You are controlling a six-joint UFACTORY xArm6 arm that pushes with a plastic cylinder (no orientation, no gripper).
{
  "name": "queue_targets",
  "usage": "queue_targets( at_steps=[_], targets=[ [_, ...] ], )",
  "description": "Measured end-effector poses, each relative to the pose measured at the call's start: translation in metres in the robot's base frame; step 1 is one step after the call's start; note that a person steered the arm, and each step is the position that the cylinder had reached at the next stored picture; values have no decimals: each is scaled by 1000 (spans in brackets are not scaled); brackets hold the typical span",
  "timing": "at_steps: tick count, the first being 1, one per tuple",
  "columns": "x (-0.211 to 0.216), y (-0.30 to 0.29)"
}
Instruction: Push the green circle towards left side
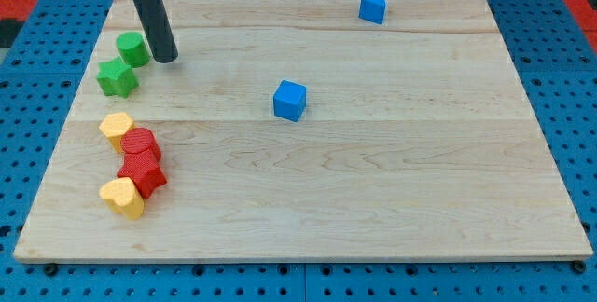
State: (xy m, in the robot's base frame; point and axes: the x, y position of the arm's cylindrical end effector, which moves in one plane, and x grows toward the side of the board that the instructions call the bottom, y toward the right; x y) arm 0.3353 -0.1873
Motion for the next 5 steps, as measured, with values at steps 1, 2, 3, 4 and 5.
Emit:
queue_targets(
  at_steps=[1,2,3,4,5],
  targets=[
    [0,-14],
    [-1,-14],
    [-1,-17],
    [-1,-28],
    [0,-28]
  ],
)
